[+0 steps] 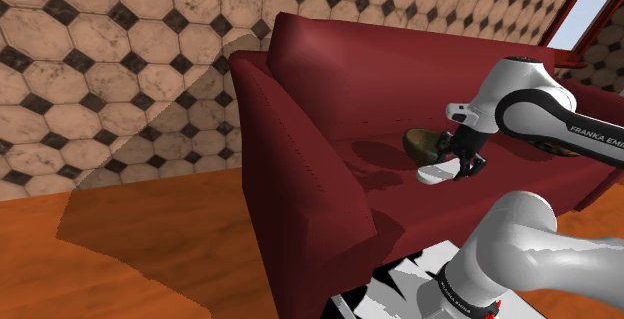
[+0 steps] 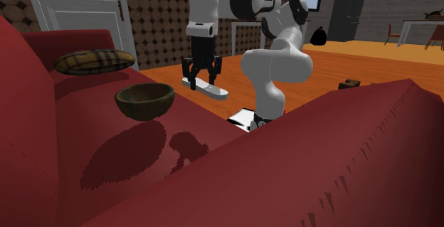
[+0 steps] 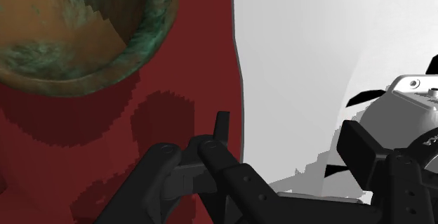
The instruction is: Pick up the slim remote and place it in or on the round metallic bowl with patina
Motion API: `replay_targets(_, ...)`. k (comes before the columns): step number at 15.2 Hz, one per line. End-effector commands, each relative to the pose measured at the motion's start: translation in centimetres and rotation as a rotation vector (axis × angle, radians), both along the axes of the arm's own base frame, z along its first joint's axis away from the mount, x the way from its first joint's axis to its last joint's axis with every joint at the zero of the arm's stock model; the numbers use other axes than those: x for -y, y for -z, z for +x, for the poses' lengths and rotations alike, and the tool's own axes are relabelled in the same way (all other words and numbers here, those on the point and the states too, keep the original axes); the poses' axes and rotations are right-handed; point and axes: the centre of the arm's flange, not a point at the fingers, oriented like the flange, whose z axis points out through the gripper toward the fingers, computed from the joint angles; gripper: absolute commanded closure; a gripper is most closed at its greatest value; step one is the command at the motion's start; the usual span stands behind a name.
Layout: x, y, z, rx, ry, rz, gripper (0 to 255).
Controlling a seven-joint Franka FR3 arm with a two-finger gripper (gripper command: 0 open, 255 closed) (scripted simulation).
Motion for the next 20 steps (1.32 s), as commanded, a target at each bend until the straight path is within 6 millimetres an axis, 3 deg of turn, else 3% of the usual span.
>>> replay_targets(1, 0.1, -1.1, -0.1, 0.0, 0.0, 0.0, 255)
replay_targets(15, 0.1, -8.2, -0.1, 0.0, 0.0, 0.0, 255)
replay_targets(20, 5.1, -8.5, 4.2, 0.0, 0.0, 0.0, 255)
